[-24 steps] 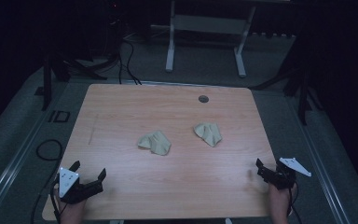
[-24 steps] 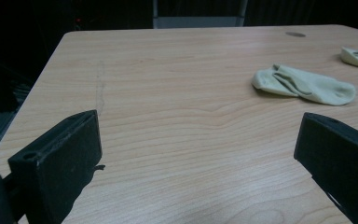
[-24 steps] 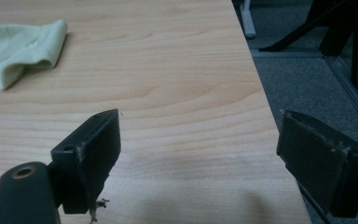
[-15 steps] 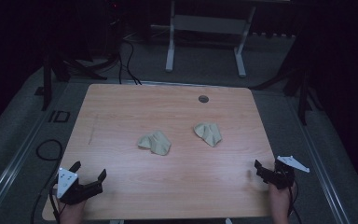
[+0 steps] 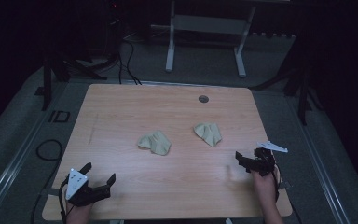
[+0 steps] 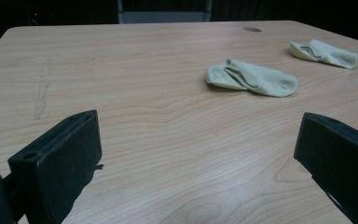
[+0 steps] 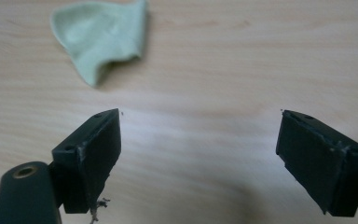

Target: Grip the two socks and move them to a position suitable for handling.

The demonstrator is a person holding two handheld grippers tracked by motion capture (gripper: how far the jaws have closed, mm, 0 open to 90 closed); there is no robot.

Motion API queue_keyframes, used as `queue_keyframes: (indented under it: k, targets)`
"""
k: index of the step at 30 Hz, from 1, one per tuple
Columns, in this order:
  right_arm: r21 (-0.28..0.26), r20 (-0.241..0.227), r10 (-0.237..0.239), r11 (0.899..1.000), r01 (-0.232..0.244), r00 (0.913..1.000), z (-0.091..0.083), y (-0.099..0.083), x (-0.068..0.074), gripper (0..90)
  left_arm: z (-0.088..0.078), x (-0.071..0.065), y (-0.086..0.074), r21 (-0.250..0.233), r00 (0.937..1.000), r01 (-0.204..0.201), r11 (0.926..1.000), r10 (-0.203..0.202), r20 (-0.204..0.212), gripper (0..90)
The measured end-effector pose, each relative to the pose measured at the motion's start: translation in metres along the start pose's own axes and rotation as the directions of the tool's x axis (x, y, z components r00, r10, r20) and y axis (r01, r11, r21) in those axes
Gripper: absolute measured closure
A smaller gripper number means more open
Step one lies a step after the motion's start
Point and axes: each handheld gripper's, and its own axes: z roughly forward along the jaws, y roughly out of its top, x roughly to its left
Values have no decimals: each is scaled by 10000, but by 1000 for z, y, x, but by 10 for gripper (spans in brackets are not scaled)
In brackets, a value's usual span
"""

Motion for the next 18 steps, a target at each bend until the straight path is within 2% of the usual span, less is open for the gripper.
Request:
queue_keyframes:
  k: [2,6,8,11,12,13,14,18]
  targets:
    - [84,-180,-158,9998,159,9997,5,7,8,136,-1,0,0,0,10000,25,10000,-25,22,6]
    - [91,6,-532,9985,532,9986,17,21,29,129,-2,1,0,-27,10000,78,10000,-78,8,6]
    - [185,-181,-597,9980,601,9981,24,28,39,127,-2,1,0,-49,10000,95,9999,-95,29,6]
    - [228,-216,-688,9973,693,9974,27,31,44,127,-2,1,0,-50,9999,95,9999,-95,32,6]
    - [433,-286,-905,9948,917,9955,40,40,58,126,-2,1,0,-28,9999,80,10000,-79,107,6]
    - [433,-286,-905,9948,917,9955,40,40,58,126,-2,1,0,-28,9999,80,10000,-79,107,5]
    - [559,-295,-1097,9922,1113,9935,48,47,66,125,-2,1,0,-13,9999,60,10000,-60,152,6]
    - [594,-309,-1081,9922,1098,9937,59,61,78,144,-2,-2,0,29,9996,-81,10000,80,277,6]
